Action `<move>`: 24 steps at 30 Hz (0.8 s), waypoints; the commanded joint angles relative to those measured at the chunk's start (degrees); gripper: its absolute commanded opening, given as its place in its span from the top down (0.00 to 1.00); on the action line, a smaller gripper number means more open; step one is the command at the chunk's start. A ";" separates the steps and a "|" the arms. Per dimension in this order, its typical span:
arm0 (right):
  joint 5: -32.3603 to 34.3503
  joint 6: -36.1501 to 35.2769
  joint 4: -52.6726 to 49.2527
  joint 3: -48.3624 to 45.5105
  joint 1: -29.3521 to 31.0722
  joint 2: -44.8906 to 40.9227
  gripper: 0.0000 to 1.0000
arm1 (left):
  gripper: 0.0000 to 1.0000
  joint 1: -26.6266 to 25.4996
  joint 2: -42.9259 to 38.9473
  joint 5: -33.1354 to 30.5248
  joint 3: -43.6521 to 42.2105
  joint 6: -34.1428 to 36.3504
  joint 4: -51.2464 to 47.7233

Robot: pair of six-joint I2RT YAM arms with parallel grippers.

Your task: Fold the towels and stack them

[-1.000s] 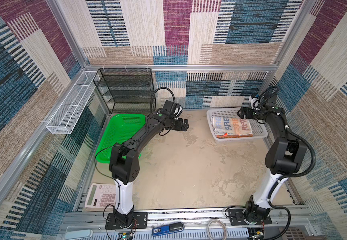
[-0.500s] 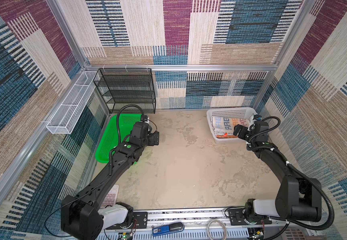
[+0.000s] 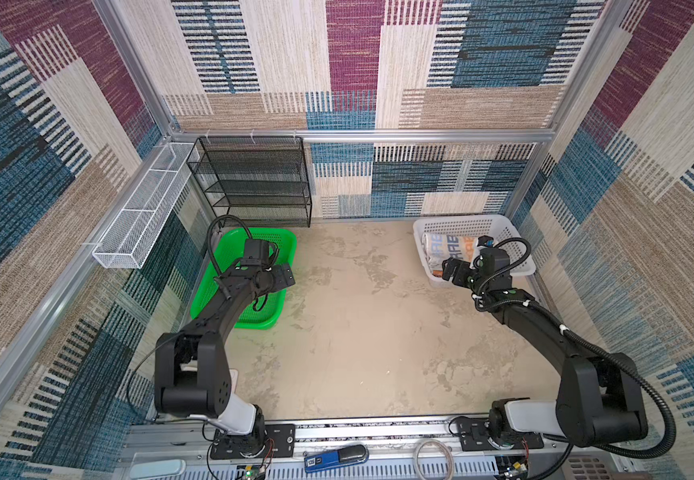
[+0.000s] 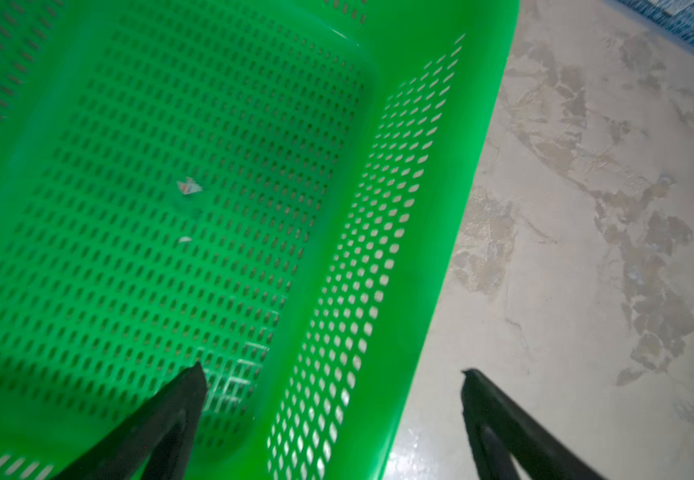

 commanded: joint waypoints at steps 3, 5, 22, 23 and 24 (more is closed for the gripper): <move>1.10 -0.42 -0.99 1.04 0.12 0.09 0.01 | 0.01 -5.40 9.35 8.62 7.09 -0.63 -1.53; 0.20 -0.14 -0.82 0.96 0.12 -0.05 0.01 | 0.01 -7.81 12.66 8.98 9.57 -0.72 -1.52; 3.31 -0.19 -1.28 -1.84 0.08 -2.12 0.01 | 0.01 -28.38 32.04 9.93 39.13 -1.79 -3.74; 3.33 -0.22 -1.02 -2.07 0.08 -2.11 0.01 | 0.01 -28.30 30.26 8.81 37.81 -0.90 -3.58; 3.23 -0.17 -0.55 -2.34 0.09 -2.10 0.01 | 0.01 -28.16 27.97 7.01 36.13 0.45 -3.57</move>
